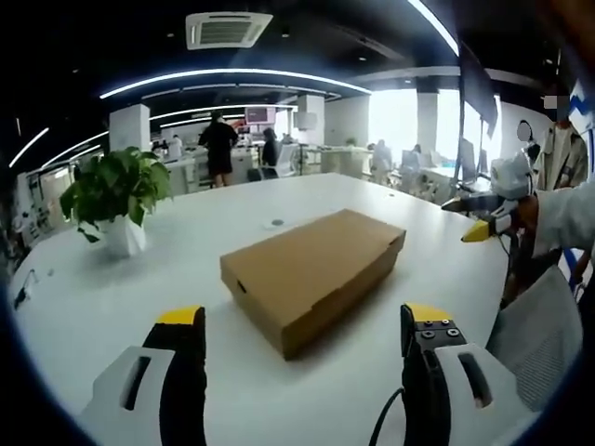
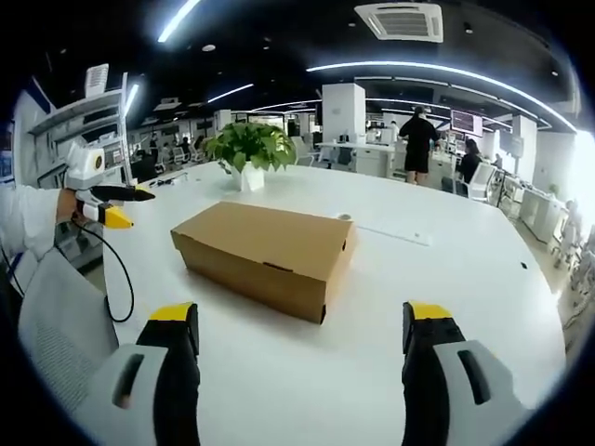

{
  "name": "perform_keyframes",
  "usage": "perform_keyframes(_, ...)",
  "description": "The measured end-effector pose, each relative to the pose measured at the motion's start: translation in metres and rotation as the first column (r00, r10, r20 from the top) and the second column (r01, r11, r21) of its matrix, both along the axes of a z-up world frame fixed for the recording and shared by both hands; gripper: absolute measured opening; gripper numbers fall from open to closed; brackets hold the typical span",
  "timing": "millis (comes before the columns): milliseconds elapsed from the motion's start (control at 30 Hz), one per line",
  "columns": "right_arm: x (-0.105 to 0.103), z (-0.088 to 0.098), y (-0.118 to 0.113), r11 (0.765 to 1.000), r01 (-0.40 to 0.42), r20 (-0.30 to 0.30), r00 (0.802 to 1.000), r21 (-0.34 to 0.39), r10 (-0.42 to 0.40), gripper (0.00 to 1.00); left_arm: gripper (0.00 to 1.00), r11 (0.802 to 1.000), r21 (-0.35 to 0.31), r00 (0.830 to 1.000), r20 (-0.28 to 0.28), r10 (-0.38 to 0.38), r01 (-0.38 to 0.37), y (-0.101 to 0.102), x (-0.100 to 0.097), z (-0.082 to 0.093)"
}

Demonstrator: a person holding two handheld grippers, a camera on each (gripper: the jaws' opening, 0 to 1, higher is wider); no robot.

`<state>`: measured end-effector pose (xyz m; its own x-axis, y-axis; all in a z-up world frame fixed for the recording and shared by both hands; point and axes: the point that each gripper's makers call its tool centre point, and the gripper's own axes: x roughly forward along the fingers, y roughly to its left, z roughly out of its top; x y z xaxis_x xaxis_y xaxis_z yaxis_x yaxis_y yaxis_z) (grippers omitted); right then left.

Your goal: Operate the shoe box by opening the lid, removing the specified soft item, and placing it in the target area until the item is outside and the box remains undamaged.

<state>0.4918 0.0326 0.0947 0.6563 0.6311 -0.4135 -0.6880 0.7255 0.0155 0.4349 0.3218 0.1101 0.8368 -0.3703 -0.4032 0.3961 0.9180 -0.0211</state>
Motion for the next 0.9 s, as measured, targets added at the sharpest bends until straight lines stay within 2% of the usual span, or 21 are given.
perform_keyframes(533, 0.024, -0.016, 0.018, 0.997, -0.071, 0.008, 0.997, -0.028, 0.071, 0.82, 0.86, 0.999, 0.029, 0.999, -0.002, -0.033, 0.033, -0.002, 0.018, -0.026)
perform_keyframes(900, 0.043, -0.032, 0.03, 0.995, -0.091, -0.002, 0.996, -0.037, 0.091, 0.8, 0.83, 0.999, 0.02, 0.999, -0.019, -0.028, 0.028, -0.005, 0.029, -0.046)
